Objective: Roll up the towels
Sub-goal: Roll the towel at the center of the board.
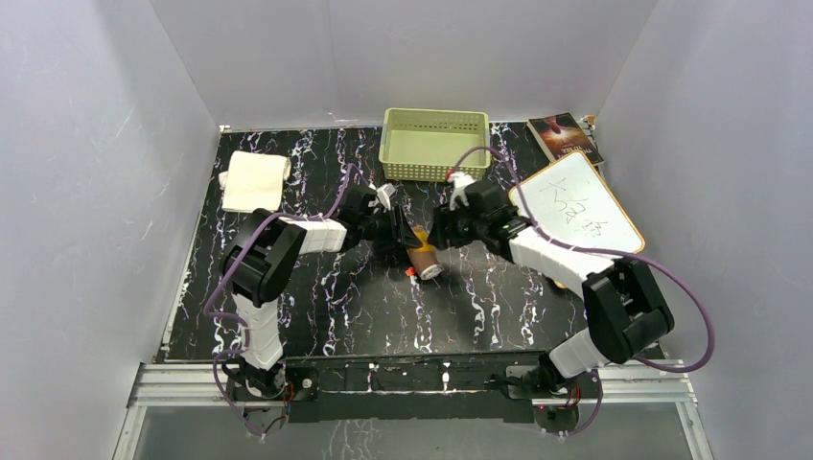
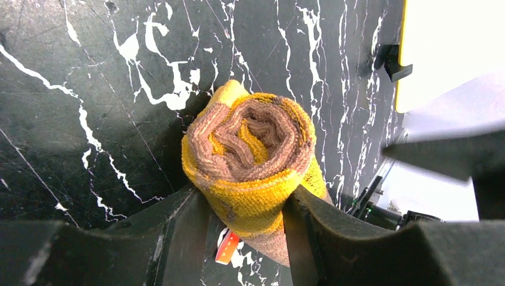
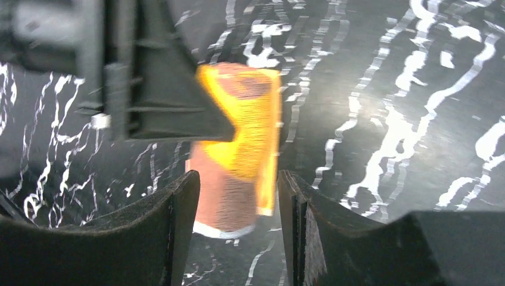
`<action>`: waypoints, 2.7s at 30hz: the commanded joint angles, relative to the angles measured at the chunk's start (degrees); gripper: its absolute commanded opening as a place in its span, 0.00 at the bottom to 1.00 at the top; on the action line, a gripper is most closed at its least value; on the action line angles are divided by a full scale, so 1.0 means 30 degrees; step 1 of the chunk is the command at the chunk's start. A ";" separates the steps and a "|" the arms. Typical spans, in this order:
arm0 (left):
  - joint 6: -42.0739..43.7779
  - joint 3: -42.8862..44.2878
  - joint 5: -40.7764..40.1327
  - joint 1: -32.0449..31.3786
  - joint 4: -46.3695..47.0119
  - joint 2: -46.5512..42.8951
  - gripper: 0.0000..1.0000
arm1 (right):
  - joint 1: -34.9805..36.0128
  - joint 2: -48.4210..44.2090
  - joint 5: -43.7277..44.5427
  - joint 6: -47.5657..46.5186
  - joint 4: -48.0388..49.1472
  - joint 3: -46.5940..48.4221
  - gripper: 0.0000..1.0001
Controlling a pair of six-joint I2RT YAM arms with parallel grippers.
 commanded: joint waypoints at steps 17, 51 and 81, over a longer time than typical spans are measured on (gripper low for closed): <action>0.1458 0.1046 -0.2297 -0.0251 -0.4424 0.0338 0.48 | 0.6957 0.1906 0.8440 -0.1632 -0.1782 0.1868 0.51; 0.1278 0.2292 -0.0254 -0.0481 -0.3264 0.2441 0.75 | 0.0792 0.1940 -0.2167 0.2813 0.4334 -0.3944 0.29; 0.0419 0.1853 -0.3343 -0.0865 -0.3708 0.4150 0.63 | -0.1962 0.2747 -0.3641 0.3426 0.2417 -0.4905 0.45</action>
